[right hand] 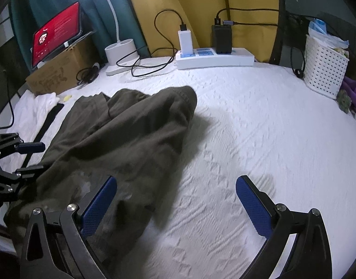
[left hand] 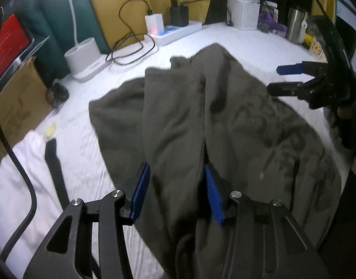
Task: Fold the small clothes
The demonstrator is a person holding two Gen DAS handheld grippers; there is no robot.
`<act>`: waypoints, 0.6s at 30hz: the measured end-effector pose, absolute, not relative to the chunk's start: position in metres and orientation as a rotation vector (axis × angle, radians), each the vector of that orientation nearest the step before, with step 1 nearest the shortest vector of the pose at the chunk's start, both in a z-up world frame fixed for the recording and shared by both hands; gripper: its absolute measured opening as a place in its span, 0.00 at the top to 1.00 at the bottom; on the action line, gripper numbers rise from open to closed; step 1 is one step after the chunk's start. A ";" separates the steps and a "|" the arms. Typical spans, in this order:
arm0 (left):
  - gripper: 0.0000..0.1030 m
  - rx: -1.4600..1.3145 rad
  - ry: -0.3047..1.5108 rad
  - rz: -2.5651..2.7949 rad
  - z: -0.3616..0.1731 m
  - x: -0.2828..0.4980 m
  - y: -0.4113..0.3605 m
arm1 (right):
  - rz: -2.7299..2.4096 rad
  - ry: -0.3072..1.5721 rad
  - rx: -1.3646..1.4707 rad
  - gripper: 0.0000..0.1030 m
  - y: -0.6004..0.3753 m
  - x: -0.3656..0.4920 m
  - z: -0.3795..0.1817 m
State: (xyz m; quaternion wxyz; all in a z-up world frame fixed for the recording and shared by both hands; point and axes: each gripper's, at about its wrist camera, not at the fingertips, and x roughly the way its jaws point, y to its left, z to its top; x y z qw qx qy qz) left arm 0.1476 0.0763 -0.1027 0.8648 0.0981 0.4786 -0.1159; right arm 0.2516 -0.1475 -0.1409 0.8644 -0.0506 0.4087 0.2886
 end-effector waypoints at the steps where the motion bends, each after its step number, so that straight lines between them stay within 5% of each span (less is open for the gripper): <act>1: 0.54 0.209 1.002 -0.237 -0.104 0.144 0.077 | 0.608 0.858 -0.108 0.01 -0.147 0.248 -0.142; 16: 0.55 0.270 0.943 -0.211 -0.115 0.191 0.058 | 0.619 0.847 -0.098 0.01 -0.151 0.228 -0.139; 18: 0.73 0.249 0.926 -0.236 -0.113 0.197 0.061 | 0.614 0.846 -0.094 0.01 -0.152 0.232 -0.138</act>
